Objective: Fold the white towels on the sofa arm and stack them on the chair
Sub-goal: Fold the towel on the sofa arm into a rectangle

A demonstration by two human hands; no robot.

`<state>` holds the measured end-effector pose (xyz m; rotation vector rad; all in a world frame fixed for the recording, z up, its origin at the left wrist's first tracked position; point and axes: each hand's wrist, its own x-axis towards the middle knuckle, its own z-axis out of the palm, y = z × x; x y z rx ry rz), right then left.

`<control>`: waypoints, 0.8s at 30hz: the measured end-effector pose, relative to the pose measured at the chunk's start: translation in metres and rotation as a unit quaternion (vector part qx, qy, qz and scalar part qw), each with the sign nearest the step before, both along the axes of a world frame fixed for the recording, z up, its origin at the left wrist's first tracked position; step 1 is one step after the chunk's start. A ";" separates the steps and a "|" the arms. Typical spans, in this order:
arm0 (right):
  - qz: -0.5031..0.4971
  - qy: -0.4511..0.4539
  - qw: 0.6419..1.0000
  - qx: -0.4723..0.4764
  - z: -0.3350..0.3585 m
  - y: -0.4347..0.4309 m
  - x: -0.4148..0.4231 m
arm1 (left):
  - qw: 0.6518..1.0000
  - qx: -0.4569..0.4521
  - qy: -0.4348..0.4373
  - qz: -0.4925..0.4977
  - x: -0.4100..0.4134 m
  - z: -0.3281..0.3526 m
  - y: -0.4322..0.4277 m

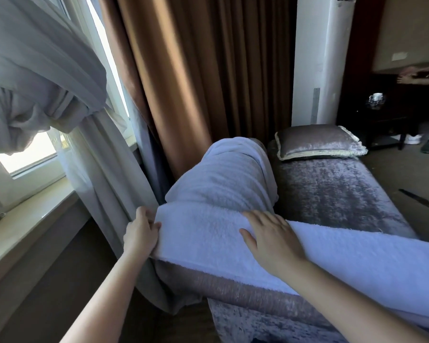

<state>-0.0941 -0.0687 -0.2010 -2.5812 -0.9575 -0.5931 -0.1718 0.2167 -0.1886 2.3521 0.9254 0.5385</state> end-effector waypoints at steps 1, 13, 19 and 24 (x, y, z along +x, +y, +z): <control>0.000 -0.002 1.000 -0.009 0.003 -0.003 -0.001 | 0.998 0.059 -0.003 0.013 0.001 0.001 -0.012; -0.164 0.138 0.976 -0.027 0.003 -0.214 0.028 | 0.883 0.330 0.026 -0.334 0.033 -0.031 -0.235; -0.177 0.155 0.972 -0.014 -0.006 -0.287 0.024 | 0.889 0.277 0.086 -0.355 0.042 -0.015 -0.261; -0.171 0.142 0.975 -0.024 -0.008 -0.317 0.027 | 0.879 0.262 0.012 -0.399 0.079 -0.009 -0.310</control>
